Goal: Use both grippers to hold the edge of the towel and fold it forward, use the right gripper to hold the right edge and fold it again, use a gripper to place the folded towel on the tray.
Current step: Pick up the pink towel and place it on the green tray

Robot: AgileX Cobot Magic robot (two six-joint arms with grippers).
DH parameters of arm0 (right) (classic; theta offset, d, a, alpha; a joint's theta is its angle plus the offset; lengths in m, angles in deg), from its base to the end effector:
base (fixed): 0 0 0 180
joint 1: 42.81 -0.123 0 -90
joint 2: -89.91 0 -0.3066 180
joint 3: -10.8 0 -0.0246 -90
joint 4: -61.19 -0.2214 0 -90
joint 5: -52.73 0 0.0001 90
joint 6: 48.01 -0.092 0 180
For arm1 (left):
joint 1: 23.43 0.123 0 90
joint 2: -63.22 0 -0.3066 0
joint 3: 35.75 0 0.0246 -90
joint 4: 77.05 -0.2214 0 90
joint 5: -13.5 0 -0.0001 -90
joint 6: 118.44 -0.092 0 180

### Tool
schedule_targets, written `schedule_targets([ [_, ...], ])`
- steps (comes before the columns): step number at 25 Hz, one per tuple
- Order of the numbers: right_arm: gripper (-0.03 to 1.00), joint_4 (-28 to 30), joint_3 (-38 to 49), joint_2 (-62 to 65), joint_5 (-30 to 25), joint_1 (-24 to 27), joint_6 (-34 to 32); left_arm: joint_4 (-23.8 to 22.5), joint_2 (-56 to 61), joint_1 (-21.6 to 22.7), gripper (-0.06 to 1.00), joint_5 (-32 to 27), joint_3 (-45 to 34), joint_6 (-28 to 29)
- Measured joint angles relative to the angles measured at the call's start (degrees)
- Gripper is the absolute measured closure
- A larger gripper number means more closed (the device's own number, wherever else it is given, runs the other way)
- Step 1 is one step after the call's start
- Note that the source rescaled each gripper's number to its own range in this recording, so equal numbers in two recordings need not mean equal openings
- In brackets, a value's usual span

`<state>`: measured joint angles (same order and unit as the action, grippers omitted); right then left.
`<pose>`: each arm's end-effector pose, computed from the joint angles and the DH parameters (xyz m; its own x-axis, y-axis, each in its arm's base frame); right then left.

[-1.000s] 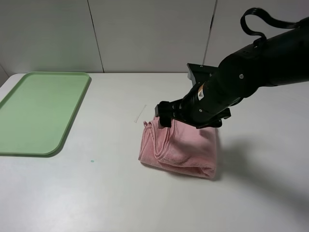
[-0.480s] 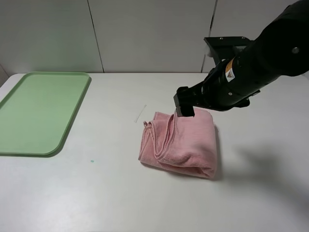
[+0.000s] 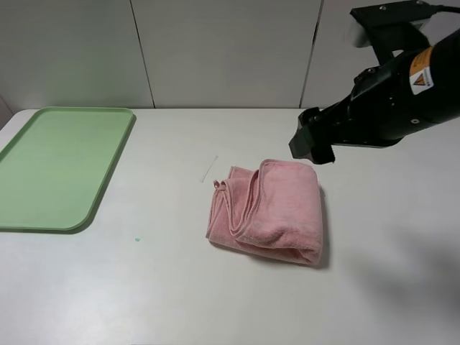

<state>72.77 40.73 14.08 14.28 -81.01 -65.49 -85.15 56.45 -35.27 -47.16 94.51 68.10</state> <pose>0.1633 0.1139 0.3102 -0.7069 -0.3726 -0.6012 -0.4575 0.8891 -0.0132 -0.0486 0.0217 0.2604 -0.4470 0.0486 -0.8932 0.0766 0.9969 0.0159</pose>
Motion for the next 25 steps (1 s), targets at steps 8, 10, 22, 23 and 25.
schedule_targets([
  [8, -0.03, -0.22, 8.01, 11.28, -0.19, 8.22, 7.33, 0.0, 0.0, 0.0, -0.04, 0.0, 0.0, 0.0],
  [10, -0.03, -0.38, 10.09, 14.55, -0.22, 10.75, 9.03, 0.0, 0.0, 0.0, -0.04, 0.0, 0.0, 0.0],
  [22, -0.03, -3.54, 19.32, 33.73, -0.36, 23.21, 21.4, 0.0, 0.0, 0.0, -0.04, 0.0, 0.0, 0.0],
  [23, -0.03, -3.8, 19.79, 35.0, -0.52, 23.98, 22.07, 0.0, 0.0, 0.0, -0.04, 0.0, 0.0, 0.0],
  [25, -0.03, -4.68, 20.78, 37.89, -0.87, 25.03, 22.96, 0.0, 0.0, 0.0, -0.04, 0.0, 0.0, 0.0],
])
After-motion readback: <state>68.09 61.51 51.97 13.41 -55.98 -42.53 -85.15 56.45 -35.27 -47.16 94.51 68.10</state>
